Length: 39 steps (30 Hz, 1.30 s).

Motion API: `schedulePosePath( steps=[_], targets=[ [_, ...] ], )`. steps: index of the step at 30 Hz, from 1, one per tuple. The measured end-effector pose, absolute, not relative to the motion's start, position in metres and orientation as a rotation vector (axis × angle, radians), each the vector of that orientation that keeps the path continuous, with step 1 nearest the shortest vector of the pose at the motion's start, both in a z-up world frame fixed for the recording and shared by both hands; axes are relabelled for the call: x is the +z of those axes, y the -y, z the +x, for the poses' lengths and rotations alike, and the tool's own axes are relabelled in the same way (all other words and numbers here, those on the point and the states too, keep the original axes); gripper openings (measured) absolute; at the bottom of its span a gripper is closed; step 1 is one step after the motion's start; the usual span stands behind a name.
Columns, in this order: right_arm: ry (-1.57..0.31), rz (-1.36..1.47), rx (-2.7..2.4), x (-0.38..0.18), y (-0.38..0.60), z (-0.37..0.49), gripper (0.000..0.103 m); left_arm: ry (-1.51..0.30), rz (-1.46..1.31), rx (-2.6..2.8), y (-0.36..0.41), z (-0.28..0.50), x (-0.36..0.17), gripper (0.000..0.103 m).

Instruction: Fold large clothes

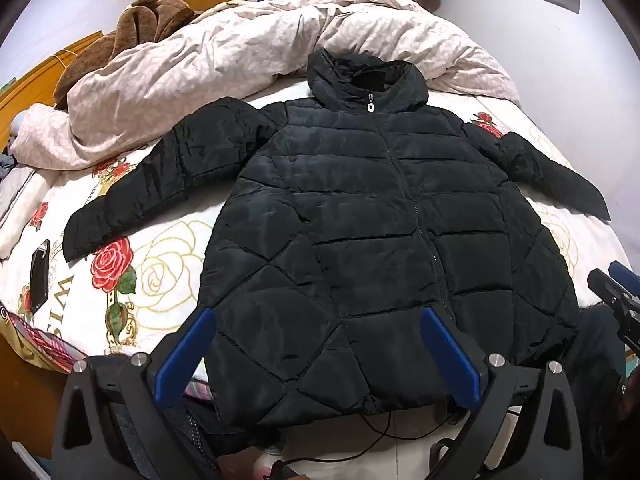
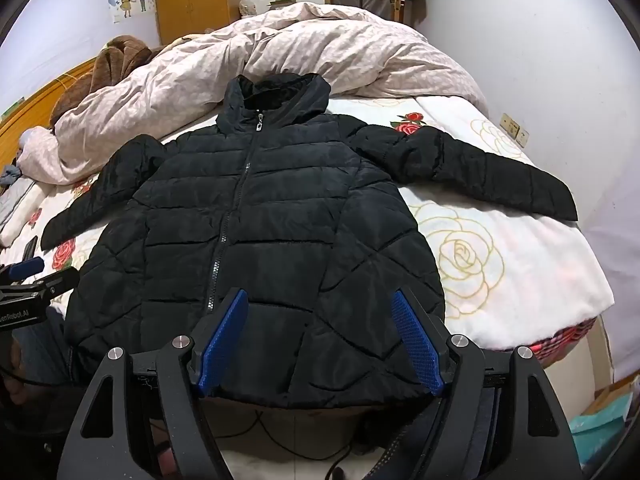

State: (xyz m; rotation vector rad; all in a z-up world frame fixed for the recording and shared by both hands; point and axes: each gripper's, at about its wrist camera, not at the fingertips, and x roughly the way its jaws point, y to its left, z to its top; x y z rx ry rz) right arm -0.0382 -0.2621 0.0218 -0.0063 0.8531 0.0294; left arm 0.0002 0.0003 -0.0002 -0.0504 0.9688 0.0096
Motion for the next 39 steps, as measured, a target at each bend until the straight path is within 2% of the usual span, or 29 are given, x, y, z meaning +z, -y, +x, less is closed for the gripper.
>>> schedulePosePath(
  steps=[39],
  targets=[
    [-0.867, -0.028, 0.027, 0.019, 0.2566, -0.0345, 0.075, -0.971, -0.07, 0.007, -0.0048, -0.001, -0.0033, 0.103]
  ],
)
